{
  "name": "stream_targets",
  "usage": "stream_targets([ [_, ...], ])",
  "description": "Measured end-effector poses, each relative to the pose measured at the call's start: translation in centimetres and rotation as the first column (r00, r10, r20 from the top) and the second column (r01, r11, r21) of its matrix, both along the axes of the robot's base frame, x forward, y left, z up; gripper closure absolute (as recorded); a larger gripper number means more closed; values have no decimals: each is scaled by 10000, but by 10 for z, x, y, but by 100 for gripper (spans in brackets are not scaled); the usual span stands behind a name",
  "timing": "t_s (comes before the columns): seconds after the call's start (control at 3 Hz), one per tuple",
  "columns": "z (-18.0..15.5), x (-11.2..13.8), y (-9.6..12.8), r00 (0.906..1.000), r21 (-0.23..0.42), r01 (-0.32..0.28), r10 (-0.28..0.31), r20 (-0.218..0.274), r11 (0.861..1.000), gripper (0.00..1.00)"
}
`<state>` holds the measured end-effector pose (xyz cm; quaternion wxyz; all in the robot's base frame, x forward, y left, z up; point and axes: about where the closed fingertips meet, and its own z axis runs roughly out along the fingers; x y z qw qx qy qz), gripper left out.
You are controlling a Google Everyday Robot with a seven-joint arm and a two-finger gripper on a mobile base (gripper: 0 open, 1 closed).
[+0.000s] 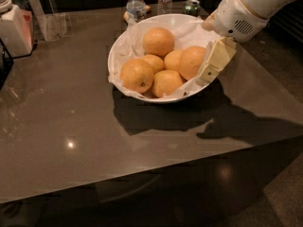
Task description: Pick orange from white bowl
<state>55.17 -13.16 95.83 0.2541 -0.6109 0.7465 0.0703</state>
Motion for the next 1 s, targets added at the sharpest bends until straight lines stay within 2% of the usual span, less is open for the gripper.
stream_targets([
  [0.33,-2,12,7,9999,-317,-123,123,-1,9994,9],
  [1.0,0,34,8,9999,-1051,-98,94,-49,9944,10],
])
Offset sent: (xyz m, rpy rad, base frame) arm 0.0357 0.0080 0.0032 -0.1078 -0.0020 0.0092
